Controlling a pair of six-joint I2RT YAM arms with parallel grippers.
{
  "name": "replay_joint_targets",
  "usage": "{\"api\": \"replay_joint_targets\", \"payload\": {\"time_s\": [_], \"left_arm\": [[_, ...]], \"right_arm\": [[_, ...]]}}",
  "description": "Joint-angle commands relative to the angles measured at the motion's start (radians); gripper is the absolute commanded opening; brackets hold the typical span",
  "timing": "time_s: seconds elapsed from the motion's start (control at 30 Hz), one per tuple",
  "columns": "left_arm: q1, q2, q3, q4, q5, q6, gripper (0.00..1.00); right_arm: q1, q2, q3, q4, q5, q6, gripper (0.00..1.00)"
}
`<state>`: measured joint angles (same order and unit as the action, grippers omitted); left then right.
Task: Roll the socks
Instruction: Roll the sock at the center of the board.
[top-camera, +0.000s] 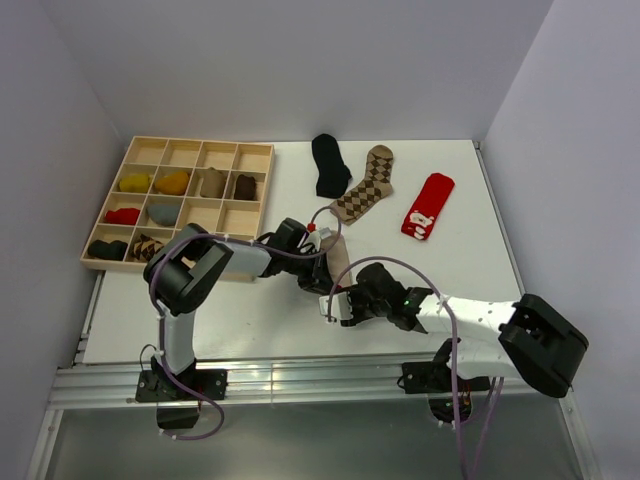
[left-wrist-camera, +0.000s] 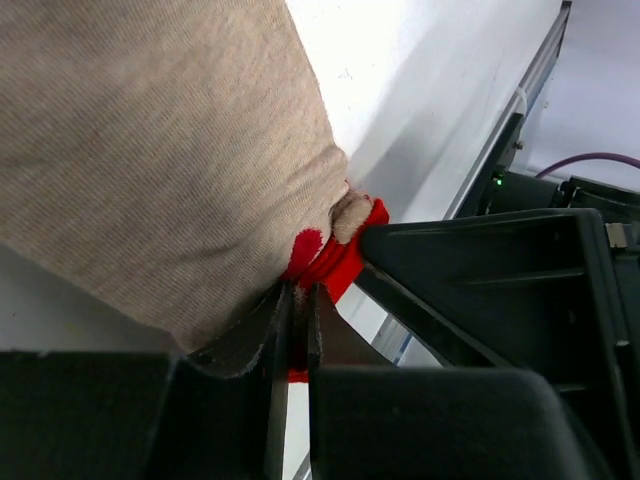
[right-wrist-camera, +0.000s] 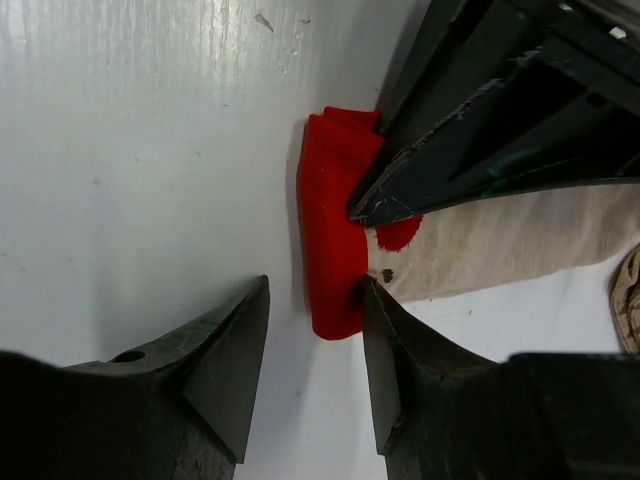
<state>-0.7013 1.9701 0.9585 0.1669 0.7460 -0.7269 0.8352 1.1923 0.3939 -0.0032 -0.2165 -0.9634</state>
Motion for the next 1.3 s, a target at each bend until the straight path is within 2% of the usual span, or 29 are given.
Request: {"api": "replay_joint_targets", "payload": {"time_s": [0.0, 0.1, 0.23, 0.3, 0.33, 0.37, 0.47, 0.53, 0.6, 0.67, 0.83, 1.03, 1.17, 1.27], "left_arm": [[0.005, 0.045, -0.009, -0.083, 0.001, 0.011, 0.0], [0.005, 0.055, 0.002, -0.09, 0.025, 0.023, 0.0], [0.006, 0.065, 0.003, -0.092, 0.059, 0.034, 0.0], [0.006, 0.065, 0.008, -0.101, 0.075, 0.041, 0.01], [0.005, 0.062, 0.008, -0.099, 0.075, 0.044, 0.02], [0.006, 0.055, 0.008, -0.099, 0.07, 0.046, 0.09], [0.016, -0.003, 0.0, -0.113, -0.011, 0.058, 0.24], [0.029, -0.065, -0.007, -0.119, -0.099, 0.066, 0.29], [0.037, -0.144, -0.041, -0.081, -0.149, 0.055, 0.39], [0.052, -0.229, -0.096, 0.001, -0.2, 0.018, 0.43], [0.08, -0.345, -0.184, 0.106, -0.313, -0.068, 0.44], [0.082, -0.519, -0.358, 0.229, -0.552, -0.094, 0.39], [0.059, -0.68, -0.458, 0.298, -0.703, -0.03, 0.39], [-0.013, -0.763, -0.501, 0.31, -0.847, 0.065, 0.39]], "right_arm": [[0.044, 0.036, -0.024, 0.152, 0.094, -0.04, 0.49], [0.062, 0.099, -0.026, 0.201, 0.135, -0.043, 0.47], [0.077, 0.139, -0.029, 0.247, 0.18, -0.052, 0.34], [0.079, 0.157, -0.011, 0.203, 0.181, -0.051, 0.28], [0.081, 0.168, 0.022, 0.172, 0.18, -0.046, 0.24], [0.081, 0.176, 0.04, 0.139, 0.168, -0.038, 0.17], [0.081, 0.176, 0.097, -0.041, 0.097, -0.04, 0.15], [0.079, 0.171, 0.154, -0.205, 0.048, -0.034, 0.14], [0.068, 0.158, 0.184, -0.326, -0.024, -0.023, 0.13], [0.047, 0.148, 0.245, -0.433, -0.104, -0.021, 0.13], [-0.011, 0.223, 0.388, -0.659, -0.283, -0.038, 0.13], [-0.163, 0.482, 0.626, -0.941, -0.483, -0.125, 0.14], [-0.264, 0.726, 0.807, -1.169, -0.54, -0.176, 0.15], [-0.324, 0.87, 0.95, -1.264, -0.573, -0.181, 0.16]]}}
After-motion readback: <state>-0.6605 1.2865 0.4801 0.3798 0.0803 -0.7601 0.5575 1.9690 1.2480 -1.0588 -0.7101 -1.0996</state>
